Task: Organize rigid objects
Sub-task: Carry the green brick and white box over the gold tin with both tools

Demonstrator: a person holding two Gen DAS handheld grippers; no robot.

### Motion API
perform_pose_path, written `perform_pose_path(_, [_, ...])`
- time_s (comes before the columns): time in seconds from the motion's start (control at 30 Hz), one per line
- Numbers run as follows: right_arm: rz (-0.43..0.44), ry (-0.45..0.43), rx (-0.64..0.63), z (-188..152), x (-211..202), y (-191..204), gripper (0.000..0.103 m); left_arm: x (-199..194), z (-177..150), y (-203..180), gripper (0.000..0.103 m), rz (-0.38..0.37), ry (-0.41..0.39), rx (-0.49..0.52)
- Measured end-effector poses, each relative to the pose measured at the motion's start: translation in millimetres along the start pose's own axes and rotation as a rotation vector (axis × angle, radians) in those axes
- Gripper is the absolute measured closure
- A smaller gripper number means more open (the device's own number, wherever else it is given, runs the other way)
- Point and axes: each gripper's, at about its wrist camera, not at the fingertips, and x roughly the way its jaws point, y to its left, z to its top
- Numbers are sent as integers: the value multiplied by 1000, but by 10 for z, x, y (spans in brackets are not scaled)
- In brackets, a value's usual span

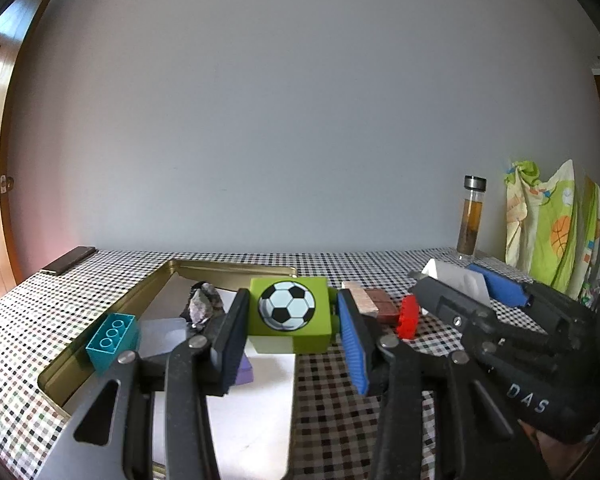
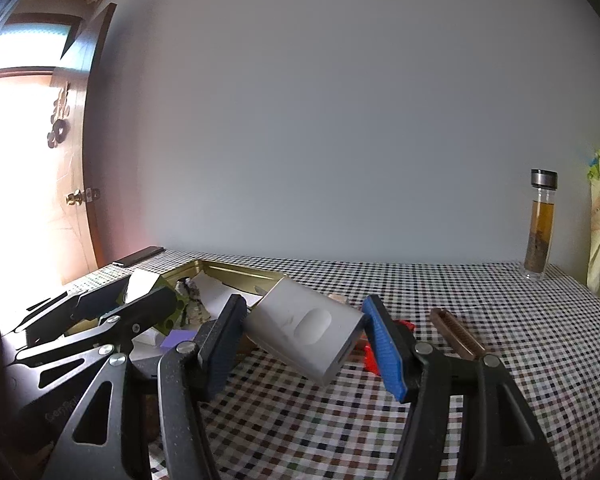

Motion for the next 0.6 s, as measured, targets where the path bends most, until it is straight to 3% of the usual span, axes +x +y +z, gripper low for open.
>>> perform_pose_path(0.6, [64, 23, -25, 5, 130, 244, 40, -43, 0, 339, 60, 31, 11, -49])
